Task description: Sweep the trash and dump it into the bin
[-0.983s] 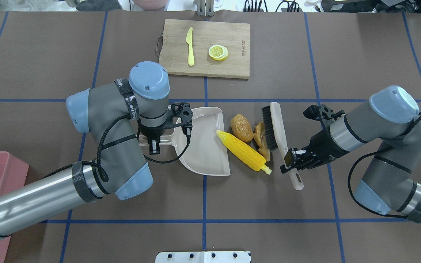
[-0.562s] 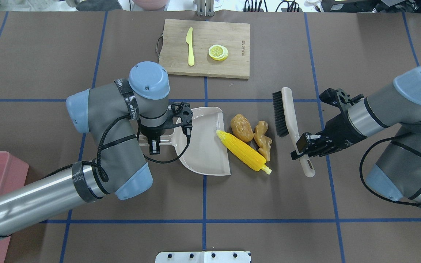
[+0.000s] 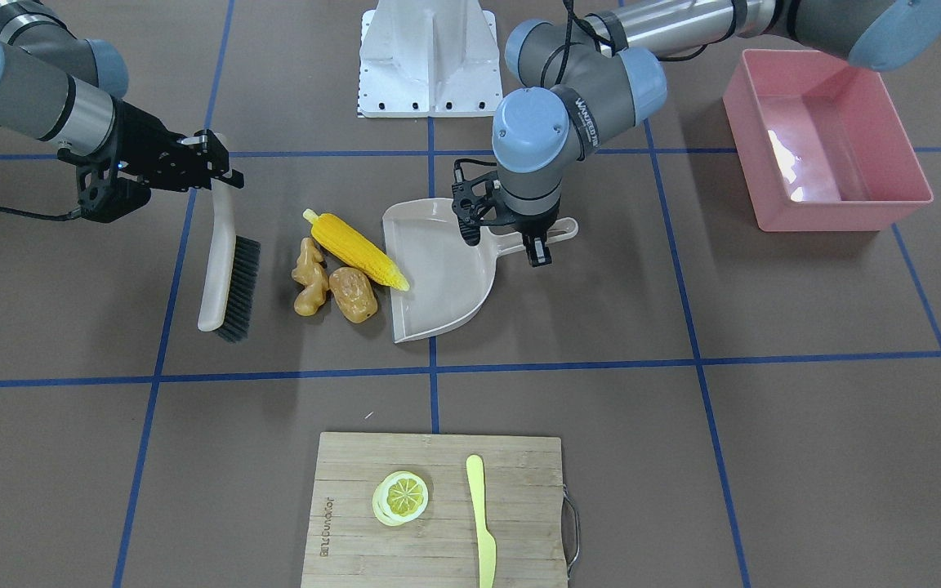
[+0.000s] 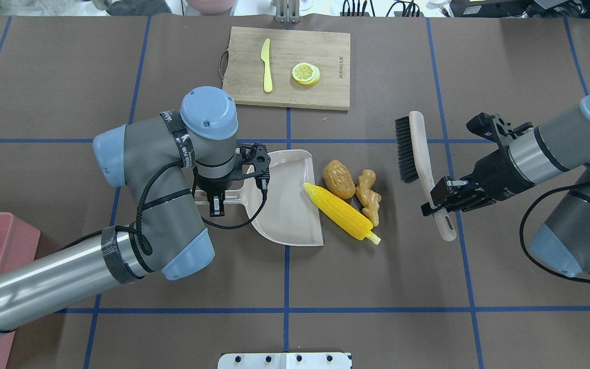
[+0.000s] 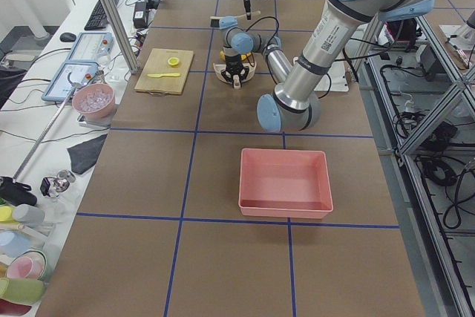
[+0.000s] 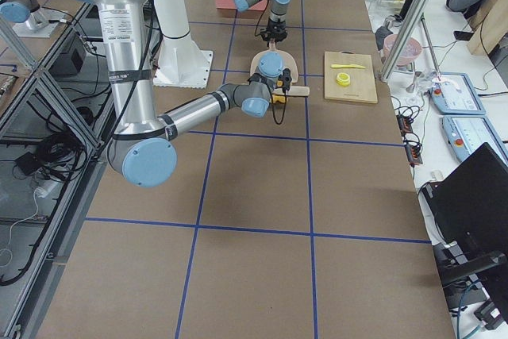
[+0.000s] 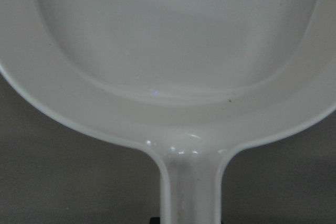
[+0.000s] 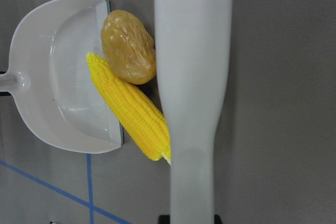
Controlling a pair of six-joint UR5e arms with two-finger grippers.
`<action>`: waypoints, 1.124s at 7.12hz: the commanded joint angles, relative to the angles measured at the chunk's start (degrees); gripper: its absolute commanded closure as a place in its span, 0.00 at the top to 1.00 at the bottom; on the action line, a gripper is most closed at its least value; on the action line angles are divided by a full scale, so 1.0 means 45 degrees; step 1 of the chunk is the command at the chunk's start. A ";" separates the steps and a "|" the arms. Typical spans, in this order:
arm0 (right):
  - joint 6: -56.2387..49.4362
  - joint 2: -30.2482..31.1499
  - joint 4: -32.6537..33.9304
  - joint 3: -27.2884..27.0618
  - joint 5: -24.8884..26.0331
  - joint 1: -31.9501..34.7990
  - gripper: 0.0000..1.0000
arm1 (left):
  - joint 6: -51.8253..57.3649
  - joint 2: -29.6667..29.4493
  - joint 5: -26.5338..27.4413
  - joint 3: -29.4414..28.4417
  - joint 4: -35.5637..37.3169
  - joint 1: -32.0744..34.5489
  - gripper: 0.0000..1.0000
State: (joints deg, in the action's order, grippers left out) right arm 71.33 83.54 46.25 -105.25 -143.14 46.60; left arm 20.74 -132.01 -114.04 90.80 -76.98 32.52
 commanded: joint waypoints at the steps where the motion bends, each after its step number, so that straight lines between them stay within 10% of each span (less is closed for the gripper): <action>1: -0.0460 0.0049 0.0015 -0.0030 -0.0916 0.0616 0.00 | 0.0000 0.0000 0.0009 -0.0001 -0.0002 0.0000 0.00; 8: 0.0275 -0.0054 -0.0881 -0.0048 -0.1459 0.1383 0.00 | 0.0000 0.0020 -0.0010 -0.0001 -0.0002 0.0000 0.00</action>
State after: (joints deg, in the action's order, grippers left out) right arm 69.45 82.03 42.81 -104.97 -151.93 52.89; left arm 20.74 -131.93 -114.06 90.79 -76.99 32.52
